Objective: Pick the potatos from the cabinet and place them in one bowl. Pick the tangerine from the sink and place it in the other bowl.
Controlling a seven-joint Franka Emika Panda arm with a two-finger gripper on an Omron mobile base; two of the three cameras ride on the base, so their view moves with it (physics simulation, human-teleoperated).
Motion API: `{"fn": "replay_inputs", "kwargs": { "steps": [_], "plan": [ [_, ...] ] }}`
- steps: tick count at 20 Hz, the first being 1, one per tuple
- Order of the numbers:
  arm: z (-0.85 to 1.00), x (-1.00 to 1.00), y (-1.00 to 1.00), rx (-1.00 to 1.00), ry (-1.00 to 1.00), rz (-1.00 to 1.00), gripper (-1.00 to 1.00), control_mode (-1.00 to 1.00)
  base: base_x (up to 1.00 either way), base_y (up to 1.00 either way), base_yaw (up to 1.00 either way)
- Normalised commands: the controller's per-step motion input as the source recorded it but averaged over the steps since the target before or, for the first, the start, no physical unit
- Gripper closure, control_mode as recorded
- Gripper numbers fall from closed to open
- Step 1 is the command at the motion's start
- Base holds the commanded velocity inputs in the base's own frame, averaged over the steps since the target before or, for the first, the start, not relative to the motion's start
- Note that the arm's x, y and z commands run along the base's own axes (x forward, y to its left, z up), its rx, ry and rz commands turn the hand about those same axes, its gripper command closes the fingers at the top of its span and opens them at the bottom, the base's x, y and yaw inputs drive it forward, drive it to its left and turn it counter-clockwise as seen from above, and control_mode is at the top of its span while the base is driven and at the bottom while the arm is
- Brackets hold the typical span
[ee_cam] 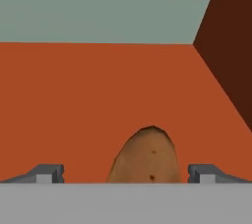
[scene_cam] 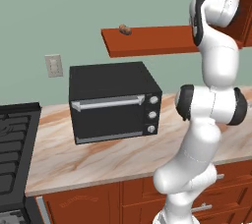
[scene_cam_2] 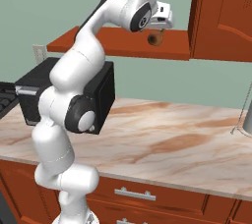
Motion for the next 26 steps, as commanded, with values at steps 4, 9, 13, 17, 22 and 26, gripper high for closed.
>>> {"fn": "replay_inputs", "kwargs": {
  "steps": [4,9,13,17,22,26],
  "plan": [
    [0.00,0.09,-0.15,0.00,0.00,0.00,-1.00,-1.00,0.00,0.00,0.00],
    [0.00,-0.14,0.00,0.00,0.00,0.00,-1.00,-1.00,0.00,0.00,0.00],
    [0.01,-0.19,0.01,0.00,0.00,0.00,-1.00,-1.00,0.00,0.00,0.00],
    [-0.22,-0.04,0.00,0.00,0.00,0.00,-1.00,-1.00,0.00,0.00,0.00],
    [-0.28,0.00,0.03,0.00,0.00,0.00,-1.00,-1.00,0.00,0.00,0.00],
    [0.00,-0.30,0.21,0.00,-0.04,0.00,-1.00,-1.00,0.00,0.00,0.00]
  ]
}}
